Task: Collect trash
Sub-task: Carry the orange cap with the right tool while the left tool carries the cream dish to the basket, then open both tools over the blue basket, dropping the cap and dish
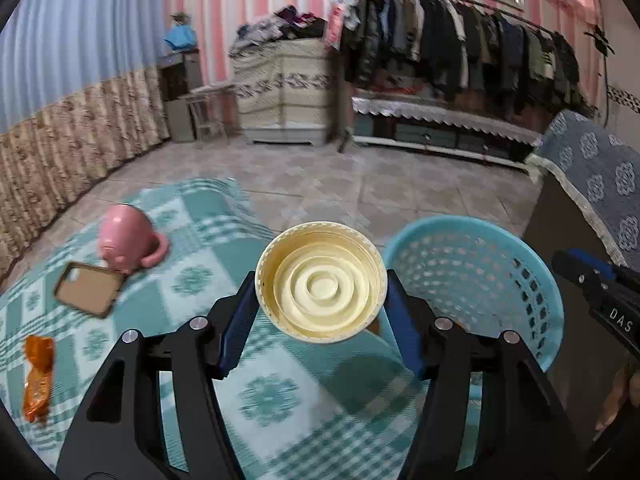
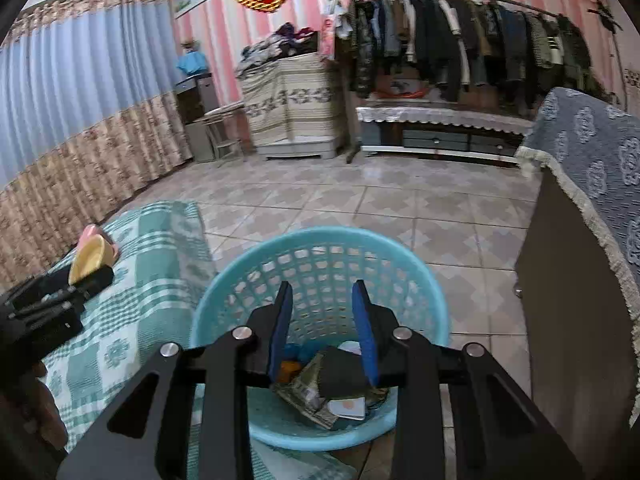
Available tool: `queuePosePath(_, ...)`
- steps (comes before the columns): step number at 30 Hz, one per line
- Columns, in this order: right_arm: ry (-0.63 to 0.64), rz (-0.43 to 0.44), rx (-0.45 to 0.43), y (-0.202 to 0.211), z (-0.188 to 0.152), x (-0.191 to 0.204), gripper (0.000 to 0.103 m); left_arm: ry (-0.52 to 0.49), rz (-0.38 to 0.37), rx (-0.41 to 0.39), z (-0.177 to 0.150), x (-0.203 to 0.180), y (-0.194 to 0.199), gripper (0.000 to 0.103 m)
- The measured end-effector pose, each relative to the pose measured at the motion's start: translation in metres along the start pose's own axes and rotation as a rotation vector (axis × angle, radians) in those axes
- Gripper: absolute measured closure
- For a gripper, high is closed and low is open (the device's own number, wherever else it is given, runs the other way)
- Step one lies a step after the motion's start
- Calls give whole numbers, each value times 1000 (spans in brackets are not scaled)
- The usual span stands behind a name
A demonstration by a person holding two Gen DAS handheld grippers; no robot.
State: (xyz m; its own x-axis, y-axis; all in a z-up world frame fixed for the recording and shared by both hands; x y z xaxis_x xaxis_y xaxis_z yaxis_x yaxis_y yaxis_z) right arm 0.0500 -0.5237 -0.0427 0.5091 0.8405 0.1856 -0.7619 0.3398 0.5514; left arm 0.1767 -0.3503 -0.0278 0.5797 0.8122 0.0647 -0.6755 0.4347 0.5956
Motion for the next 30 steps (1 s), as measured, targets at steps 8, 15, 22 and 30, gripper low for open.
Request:
queuePosePath(8, -139, -85, -38, 11, -1, -35, 52, -64, -61, 2, 17, -42, -20, 43)
queuePosePath(15, -199, -100, -41, 9, -4, -50, 52, -100, -97, 11, 32, -74, -34, 19)
queuePosePath(22, -183, -109, -35, 5, -4, -46, 44, -53, -69, 15, 32, -61, -35, 11)
queuePosePath(30, -134, -107, -42, 4, -4, -24, 30, 21, 0, -19, 26, -5, -6, 6)
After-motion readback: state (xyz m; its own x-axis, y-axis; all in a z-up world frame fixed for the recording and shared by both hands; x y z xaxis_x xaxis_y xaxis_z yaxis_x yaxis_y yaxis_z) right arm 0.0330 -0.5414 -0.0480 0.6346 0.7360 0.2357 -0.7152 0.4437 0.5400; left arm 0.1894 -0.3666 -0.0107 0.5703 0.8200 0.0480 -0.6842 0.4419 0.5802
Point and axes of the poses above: each gripper's, at about its wrist camera, not at the fingertips, and y roughly against the way its jaws point, x to its left, z to its top, the point moved 1 cm from there along -y, roughly the way its jaws point, and after that the axes turned 3 degrees about z, right-handed, at the moved point
